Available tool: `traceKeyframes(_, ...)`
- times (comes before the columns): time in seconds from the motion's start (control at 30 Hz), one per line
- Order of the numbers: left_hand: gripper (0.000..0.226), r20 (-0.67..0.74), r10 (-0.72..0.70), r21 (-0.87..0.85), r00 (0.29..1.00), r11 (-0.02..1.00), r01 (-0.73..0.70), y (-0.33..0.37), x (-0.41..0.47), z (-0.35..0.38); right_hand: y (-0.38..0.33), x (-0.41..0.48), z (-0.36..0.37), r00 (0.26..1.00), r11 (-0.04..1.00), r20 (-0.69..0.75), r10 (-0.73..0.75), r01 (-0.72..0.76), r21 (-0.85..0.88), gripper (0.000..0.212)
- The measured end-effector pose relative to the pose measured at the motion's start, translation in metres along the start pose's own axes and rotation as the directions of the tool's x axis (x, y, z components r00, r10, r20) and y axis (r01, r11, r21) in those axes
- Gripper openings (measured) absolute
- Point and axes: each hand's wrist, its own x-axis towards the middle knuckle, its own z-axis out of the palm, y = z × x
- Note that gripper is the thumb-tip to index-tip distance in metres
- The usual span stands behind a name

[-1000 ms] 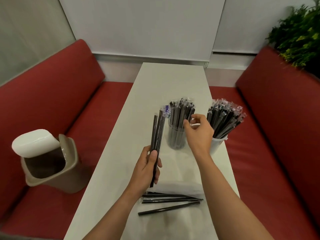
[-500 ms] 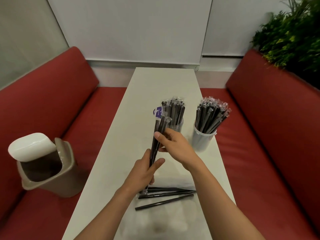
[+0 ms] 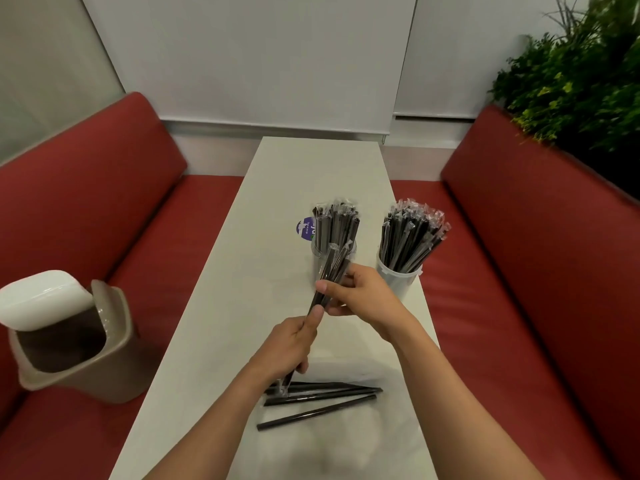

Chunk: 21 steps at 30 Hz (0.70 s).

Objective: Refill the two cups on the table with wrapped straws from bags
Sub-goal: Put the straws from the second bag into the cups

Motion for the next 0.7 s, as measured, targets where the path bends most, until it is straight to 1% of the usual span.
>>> traceKeyframes(0.07,0.073,0.064,-0.019,-0.070,0.998,0.997,0.024,0.003,0.003,-0.002,-0.001,0.001,-0.002,1.000,1.000,-0.004,0.002,-0.002,0.003,0.024)
traceKeyframes(0.1,0.074,0.072,-0.018,-0.108,0.997,0.994,0.026,0.004,0.004,-0.002,-0.003,0.001,-0.002,0.999,1.000,-0.034,-0.010,0.010,-0.011,0.020)
traceKeyframes(0.13,0.076,0.059,-0.013,-0.148,0.998,0.989,0.022,0.007,0.006,-0.004,-0.004,0.003,-0.002,0.996,0.999,-0.083,-0.033,0.030,-0.038,0.016)
traceKeyframes(0.2,0.075,-0.050,0.032,-0.157,0.998,0.987,-0.040,0.008,0.015,-0.007,-0.012,0.009,-0.006,0.970,0.986,-0.212,-0.118,0.089,-0.139,0.009)
traceKeyframes(0.27,0.058,-0.245,0.108,-0.055,0.964,0.991,-0.125,0.007,0.028,-0.012,-0.027,0.018,-0.017,0.897,0.942,-0.355,-0.263,0.159,-0.294,0.009)
traceKeyframes(0.3,0.047,-0.347,0.154,0.019,0.925,0.987,-0.157,0.005,0.036,-0.014,-0.036,0.020,-0.024,0.847,0.919,-0.418,-0.330,0.186,-0.348,0.011)
traceKeyframes(0.33,0.038,-0.420,0.213,0.100,0.882,0.977,-0.189,0.005,0.043,-0.016,-0.046,0.021,-0.031,0.788,0.902,-0.482,-0.384,0.209,-0.378,0.014)
traceKeyframes(0.4,0.027,-0.460,0.336,0.243,0.822,0.938,-0.247,0.009,0.057,-0.018,-0.061,0.022,-0.042,0.662,0.880,-0.591,-0.461,0.253,-0.403,0.018)
traceKeyframes(0.43,0.025,-0.452,0.387,0.299,0.804,0.915,-0.272,0.011,0.063,-0.017,-0.066,0.022,-0.045,0.617,0.869,-0.619,-0.486,0.265,-0.418,0.020)
traceKeyframes(0.47,0.023,-0.440,0.432,0.349,0.788,0.890,-0.293,0.014,0.068,-0.015,-0.067,0.024,-0.047,0.596,0.859,-0.626,-0.503,0.268,-0.435,0.022)
traceKeyframes(0.5,0.023,-0.424,0.467,0.396,0.776,0.866,-0.305,0.016,0.075,-0.013,-0.067,0.026,-0.047,0.595,0.851,-0.617,-0.515,0.269,-0.450,0.024)
traceKeyframes(0.57,0.027,-0.385,0.505,0.471,0.773,0.828,-0.306,0.021,0.088,-0.009,-0.062,0.031,-0.047,0.620,0.834,-0.579,-0.530,0.256,-0.489,0.024)
traceKeyframes(0.63,0.035,-0.339,0.498,0.513,0.798,0.809,-0.287,0.021,0.100,-0.007,-0.057,0.036,-0.045,0.655,0.807,-0.527,-0.542,0.230,-0.543,0.028)
traceKeyframes(0.7,0.038,-0.304,0.472,0.515,0.828,0.812,-0.274,0.017,0.110,-0.006,-0.050,0.044,-0.044,0.697,0.780,-0.467,-0.544,0.216,-0.588,0.035)
